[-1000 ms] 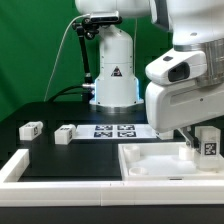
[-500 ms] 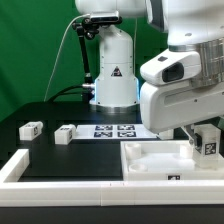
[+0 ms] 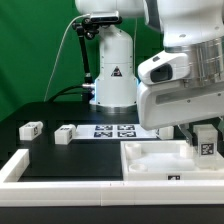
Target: Assemble one leg
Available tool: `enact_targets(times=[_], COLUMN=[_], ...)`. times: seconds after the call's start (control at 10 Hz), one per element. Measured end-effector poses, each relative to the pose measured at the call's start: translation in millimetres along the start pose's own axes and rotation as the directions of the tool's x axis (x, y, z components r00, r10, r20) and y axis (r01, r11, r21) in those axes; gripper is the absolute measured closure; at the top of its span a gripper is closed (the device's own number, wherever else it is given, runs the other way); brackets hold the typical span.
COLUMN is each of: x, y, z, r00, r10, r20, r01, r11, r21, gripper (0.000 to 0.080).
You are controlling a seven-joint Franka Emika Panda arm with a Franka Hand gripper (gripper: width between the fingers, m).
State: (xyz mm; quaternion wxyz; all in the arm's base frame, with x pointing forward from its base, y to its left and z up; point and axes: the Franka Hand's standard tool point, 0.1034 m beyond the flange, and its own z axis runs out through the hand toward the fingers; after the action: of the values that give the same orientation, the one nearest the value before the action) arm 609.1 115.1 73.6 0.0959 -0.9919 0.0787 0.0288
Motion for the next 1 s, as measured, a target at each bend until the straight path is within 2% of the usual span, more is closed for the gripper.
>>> enact_targets(times=[0.2,0.4,0.7,0.9,1.0], x=[-0.1,0.9,-1.7,-3.4,-3.3], y=[1.8,2.0,-3.2,-8.8,-8.5], z=[0.3,0.9,2.6,4.3,4.4], r00=[0.980,0.896,0.677,0.472,0.421], r10=[0.198,0.443,0.736,0.882,0.907], r20=[-0.012,-0.020,-0.027,-0.003,0.009], r01=[-0.198,-0.442,-0.733,-0.878,-0.904], r11=[0.980,0.896,0.677,0.470,0.419], r21=[0.013,0.032,0.064,0.089,0.090], gripper=[0.0502,0.0502,0.0502,0.0503,0.0503])
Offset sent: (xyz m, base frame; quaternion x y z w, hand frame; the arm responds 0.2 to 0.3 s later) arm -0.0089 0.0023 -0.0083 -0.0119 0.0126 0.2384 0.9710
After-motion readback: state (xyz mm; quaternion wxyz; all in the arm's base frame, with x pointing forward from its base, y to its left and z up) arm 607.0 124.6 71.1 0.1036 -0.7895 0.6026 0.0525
